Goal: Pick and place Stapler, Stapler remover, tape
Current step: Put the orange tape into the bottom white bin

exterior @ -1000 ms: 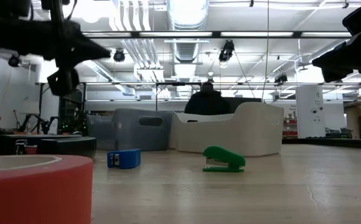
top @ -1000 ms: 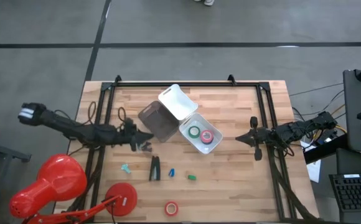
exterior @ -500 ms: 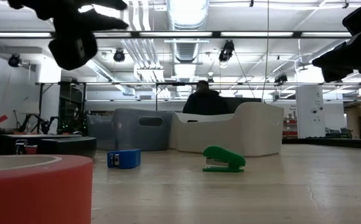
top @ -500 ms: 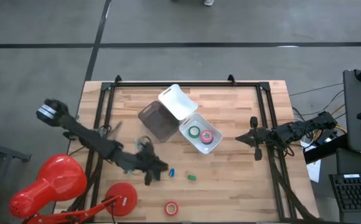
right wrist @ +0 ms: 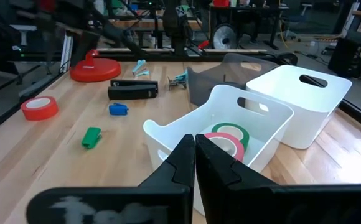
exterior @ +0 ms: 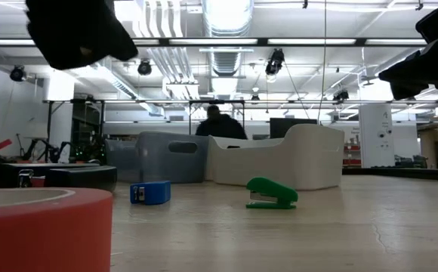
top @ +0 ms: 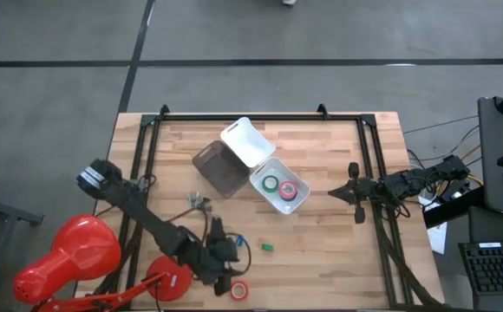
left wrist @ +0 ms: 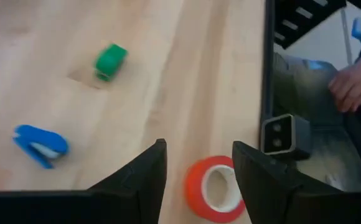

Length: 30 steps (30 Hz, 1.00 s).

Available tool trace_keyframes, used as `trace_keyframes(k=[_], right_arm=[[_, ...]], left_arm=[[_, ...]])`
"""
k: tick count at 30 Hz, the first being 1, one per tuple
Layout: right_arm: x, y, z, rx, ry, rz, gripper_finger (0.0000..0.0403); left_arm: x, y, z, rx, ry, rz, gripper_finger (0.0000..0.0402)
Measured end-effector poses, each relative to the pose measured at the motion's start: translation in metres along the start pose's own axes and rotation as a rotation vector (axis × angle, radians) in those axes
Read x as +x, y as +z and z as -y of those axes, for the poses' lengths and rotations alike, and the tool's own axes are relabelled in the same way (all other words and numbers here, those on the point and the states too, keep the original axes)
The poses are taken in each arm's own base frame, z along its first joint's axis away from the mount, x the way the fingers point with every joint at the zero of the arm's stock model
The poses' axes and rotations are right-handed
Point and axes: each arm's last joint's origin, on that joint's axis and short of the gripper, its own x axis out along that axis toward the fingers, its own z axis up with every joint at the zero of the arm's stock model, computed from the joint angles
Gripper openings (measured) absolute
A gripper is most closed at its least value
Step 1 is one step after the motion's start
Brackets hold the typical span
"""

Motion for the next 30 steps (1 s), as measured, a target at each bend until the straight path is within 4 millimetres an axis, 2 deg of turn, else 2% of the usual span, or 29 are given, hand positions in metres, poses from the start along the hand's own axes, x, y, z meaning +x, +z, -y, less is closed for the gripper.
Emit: trace_keyframes(k=[3, 8, 30], right_arm=[[0.0, 0.0, 0.0, -0.001, 0.0, 0.0, 0.0008], [0.0, 0.0, 0.0, -0.003, 0.0, 0.0, 0.0008], [0.0, 0.0, 0.0, -0.001, 0.0, -0.001, 0.0008]], left_arm=[[0.008, -0.007, 0.011, 0.023, 0.005, -0.023, 0.0183], [0.028, -0.025, 0.011, 0.038, 0.066, -0.106, 0.0183], [0.071, -0.049, 0.011, 0.051, 0.094, -0.186, 0.0183]])
